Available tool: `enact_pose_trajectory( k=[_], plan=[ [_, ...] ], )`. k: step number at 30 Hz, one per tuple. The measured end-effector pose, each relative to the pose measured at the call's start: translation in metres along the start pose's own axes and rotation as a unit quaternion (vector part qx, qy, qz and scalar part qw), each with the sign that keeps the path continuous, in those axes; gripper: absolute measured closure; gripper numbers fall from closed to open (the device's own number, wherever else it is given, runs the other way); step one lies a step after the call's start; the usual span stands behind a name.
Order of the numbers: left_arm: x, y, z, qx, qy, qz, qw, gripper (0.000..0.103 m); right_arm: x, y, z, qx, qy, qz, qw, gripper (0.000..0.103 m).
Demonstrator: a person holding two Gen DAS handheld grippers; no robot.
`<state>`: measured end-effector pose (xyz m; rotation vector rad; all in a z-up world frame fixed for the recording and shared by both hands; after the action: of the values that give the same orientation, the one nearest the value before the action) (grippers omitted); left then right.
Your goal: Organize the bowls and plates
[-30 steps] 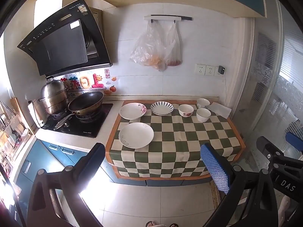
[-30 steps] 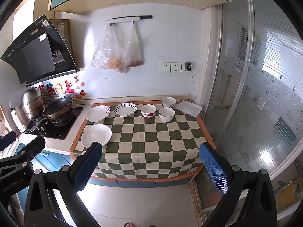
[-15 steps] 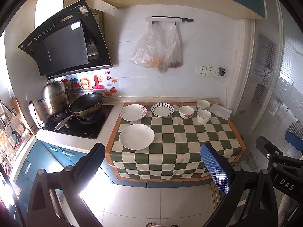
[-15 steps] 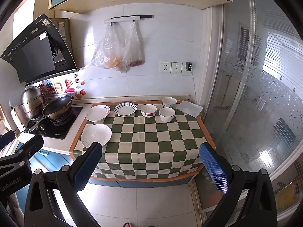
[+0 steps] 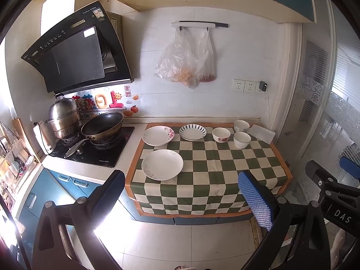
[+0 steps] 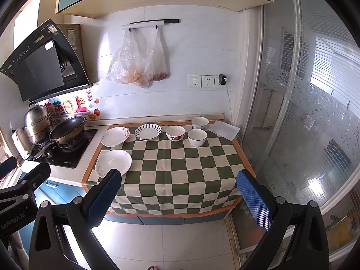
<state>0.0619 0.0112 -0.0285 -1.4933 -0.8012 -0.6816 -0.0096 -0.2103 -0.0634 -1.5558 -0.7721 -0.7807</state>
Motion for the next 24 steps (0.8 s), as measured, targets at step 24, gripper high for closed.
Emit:
enact_pose_trajectory(
  k=[24],
  plan=[
    [0.0016,0.0060,0.0030,0.001,-0.002,-0.004,1.0000,0.000,-0.0018,0.0026,-0.0010,0.000,0.001,0.002,1.000,0.000]
  ],
)
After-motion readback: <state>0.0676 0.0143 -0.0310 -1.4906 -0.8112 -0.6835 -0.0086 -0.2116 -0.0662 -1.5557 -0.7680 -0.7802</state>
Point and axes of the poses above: each gripper's, at about its wrist camera, not at the fingertips, and y roughly the way its jaws point, z to its left, x to its top, the point moved 6 cm from there along y, roughly the way its jaws point, and after that the axes turned 6 degrees about -y, right-handed, at the moved point
